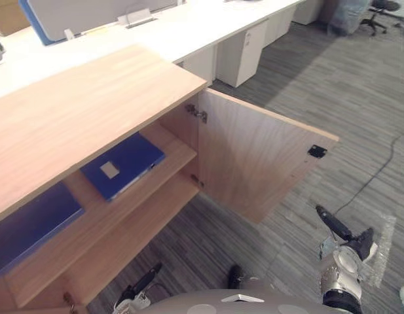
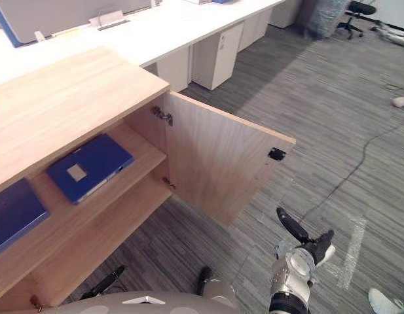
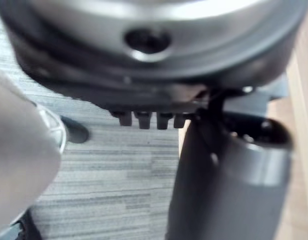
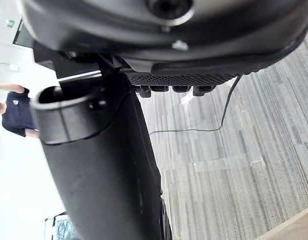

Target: Walk over to the cabinet, pick up the folder, carry it to the office cabinet, place the folder inside the office cabinet, then close the office cabinet door

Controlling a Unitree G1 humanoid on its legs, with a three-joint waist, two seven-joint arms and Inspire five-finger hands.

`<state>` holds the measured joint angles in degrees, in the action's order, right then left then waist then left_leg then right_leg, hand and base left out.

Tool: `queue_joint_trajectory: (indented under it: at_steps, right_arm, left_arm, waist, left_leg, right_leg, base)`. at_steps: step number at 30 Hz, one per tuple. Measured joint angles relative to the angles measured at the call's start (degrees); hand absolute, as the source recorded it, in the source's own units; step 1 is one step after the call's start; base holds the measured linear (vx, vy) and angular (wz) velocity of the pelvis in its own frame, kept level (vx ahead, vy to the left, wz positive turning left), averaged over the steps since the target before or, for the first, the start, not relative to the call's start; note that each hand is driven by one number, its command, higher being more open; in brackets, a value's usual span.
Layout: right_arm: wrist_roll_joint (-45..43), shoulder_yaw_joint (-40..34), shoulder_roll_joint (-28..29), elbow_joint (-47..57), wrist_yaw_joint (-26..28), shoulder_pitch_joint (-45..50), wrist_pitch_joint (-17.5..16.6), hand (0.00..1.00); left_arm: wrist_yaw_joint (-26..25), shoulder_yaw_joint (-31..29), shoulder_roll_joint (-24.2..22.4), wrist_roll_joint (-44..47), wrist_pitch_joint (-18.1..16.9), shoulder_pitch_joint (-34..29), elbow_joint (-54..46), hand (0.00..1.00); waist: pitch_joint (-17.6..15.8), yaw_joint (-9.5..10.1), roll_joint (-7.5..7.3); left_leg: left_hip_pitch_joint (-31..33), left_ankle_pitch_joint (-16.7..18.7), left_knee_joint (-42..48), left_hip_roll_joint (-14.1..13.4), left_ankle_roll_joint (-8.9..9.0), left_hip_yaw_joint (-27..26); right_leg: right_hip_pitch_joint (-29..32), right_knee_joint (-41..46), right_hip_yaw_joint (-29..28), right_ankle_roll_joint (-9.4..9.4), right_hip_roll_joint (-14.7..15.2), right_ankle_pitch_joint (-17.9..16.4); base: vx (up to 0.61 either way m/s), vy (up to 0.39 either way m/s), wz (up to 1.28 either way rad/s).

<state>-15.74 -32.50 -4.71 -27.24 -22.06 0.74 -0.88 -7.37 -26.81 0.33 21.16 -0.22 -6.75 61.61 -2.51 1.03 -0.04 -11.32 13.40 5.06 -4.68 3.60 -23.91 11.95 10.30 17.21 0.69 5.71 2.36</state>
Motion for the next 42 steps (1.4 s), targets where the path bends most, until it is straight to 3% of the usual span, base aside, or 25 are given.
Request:
queue_joint_trajectory:
  at_steps: [5, 7, 11, 15, 18, 27, 30, 34, 35, 37, 38, 42]
  right_arm:
    - [-0.4, 2.9, -5.1, -0.5, 3.6, -3.7, 0.0, 1.00]
    - [-0.6, 5.8, -8.1, -2.4, 5.3, -6.8, -0.2, 1.00]
    - [-10.0, 15.1, -14.6, -6.9, 13.1, -14.2, -3.0, 1.00]
    - [-17.1, 21.3, -18.8, -10.8, 18.4, -17.6, -3.5, 1.00]
    - [-20.9, 24.7, -21.5, -12.3, 22.5, -17.6, -3.4, 1.00]
    - [-21.5, 29.1, -24.9, -19.3, 24.5, -23.2, -2.6, 1.00]
    - [-21.4, 34.1, -26.9, -19.0, 24.6, -24.2, -2.2, 1.00]
    - [-20.6, 48.7, -36.4, -11.1, 28.9, -23.3, 0.3, 1.00]
    - [-20.0, 54.4, -41.9, -5.7, 31.4, -21.6, 0.6, 1.00]
    - [-18.6, 60.7, -49.1, 1.5, 36.6, -19.8, 1.9, 1.00]
    - [-16.9, 65.6, -55.1, 8.9, 42.4, -17.8, 2.6, 1.00]
    - [-15.9, 73.1, -61.7, 27.0, 54.7, -12.1, 4.0, 1.00]
  left_arm:
    - [0.9, 1.9, 1.1, 0.0, 0.0, -0.3, -0.7, 1.00]
    - [1.5, 2.8, 1.8, 0.0, 0.0, -0.6, -0.6, 1.00]
    - [2.3, 3.8, 3.1, 0.0, 0.0, -0.4, -0.5, 1.00]
    - [3.5, 4.0, 3.9, 0.4, 0.2, -0.5, -0.1, 1.00]
    - [4.4, 3.9, 5.0, 0.7, 0.3, -0.6, 1.5, 1.00]
    - [6.7, 4.1, 6.3, 0.8, 0.3, -0.5, 1.6, 1.00]
    - [6.7, 4.1, 6.4, 0.9, 0.3, -0.5, 1.8, 1.00]
    - [7.1, 4.1, 6.4, 1.0, 0.3, -1.1, 2.2, 1.00]
    - [7.6, 4.0, 6.3, 1.0, 0.3, -1.1, 2.6, 1.00]
    - [8.4, 4.0, 6.3, 1.0, 0.3, -1.2, 3.5, 1.00]
    - [9.1, 4.0, 6.3, 0.8, 0.2, -1.2, 3.9, 1.00]
    - [11.2, 4.1, 6.3, 0.7, 0.0, 0.9, 4.2, 1.00]
  waist:
    - [0.0, 0.12, -0.13]
    - [-0.1, 0.27, -0.15]
    - [-0.1, 0.49, -0.11]
    - [-0.2, 0.77, -0.33]
    - [-0.2, -0.10, -0.28]
    - [-0.7, -1.25, 0.62]
    - [-1.1, -1.37, 1.27]
    - [-1.3, -3.17, 1.73]
    - [-1.4, -3.85, 2.07]
    - [-1.2, -4.37, 2.53]
    - [-1.1, -4.37, 2.73]
    - [-0.7, -4.36, 1.93]
  left_leg:
    - [1.0, -0.1, 0.2, 0.3, 0.02, 0.9]
    - [0.8, -0.1, 0.2, 0.3, 0.02, 1.0]
    - [0.9, 0.1, -0.2, -0.1, 0.20, 2.5]
    - [0.8, 0.3, -0.2, -0.1, 0.32, 3.7]
    - [0.8, 0.3, 0.1, -0.2, 0.34, 4.3]
    - [0.9, 0.4, 0.9, -0.9, 0.45, 7.2]
    - [0.9, 0.6, 0.9, -1.5, 0.82, 7.9]
    - [2.1, 1.1, 1.3, -2.4, 1.49, 7.8]
    - [2.8, 1.1, 1.8, -2.8, 1.64, 7.6]
    - [2.9, 1.1, 1.8, -3.3, 1.67, 7.3]
    - [2.8, 1.0, 1.8, -3.8, 1.73, 7.2]
    - [2.9, -0.1, 1.6, -4.0, 2.08, 7.3]
  right_leg:
    - [-4.9, -12.6, 0.7, 0.24, -1.5, 6.8]
    - [-6.1, -15.2, 0.7, 0.15, -1.9, 8.0]
    - [-6.2, -15.3, 1.3, -0.14, -2.2, 7.7]
    - [-6.6, -15.3, 1.8, -0.11, -2.2, 7.8]
    - [-6.9, -15.3, 2.0, -0.04, -2.1, 7.8]
    - [-7.9, -15.3, 3.5, -0.61, -2.4, 7.4]
    - [-7.8, -15.4, 3.6, -0.93, -3.0, 6.8]
    - [-6.5, -15.3, 3.0, -1.08, -4.1, 6.7]
    - [-5.9, -15.3, 2.8, -1.19, -4.5, 6.6]
    - [-5.6, -15.3, 2.5, -1.43, -5.2, 6.8]
    - [-5.3, -15.3, 1.8, -2.24, -6.0, 6.9]
    - [-4.6, -15.3, 0.8, -2.93, -6.9, 6.8]
  base:
    - [-0.02, 0.051, 0.03]
    - [0.00, 0.016, 0.02]
    - [0.00, 0.048, 0.06]
    - [-0.02, 0.068, 0.06]
    - [0.00, 0.064, 0.03]
    - [-0.03, 0.032, 0.08]
    - [-0.05, -0.008, 0.00]
    - [-0.04, -0.017, -0.12]
    - [0.00, -0.007, -0.10]
    - [0.02, 0.002, -0.20]
    - [0.05, 0.019, -0.24]
    - [0.03, 0.052, -0.17]
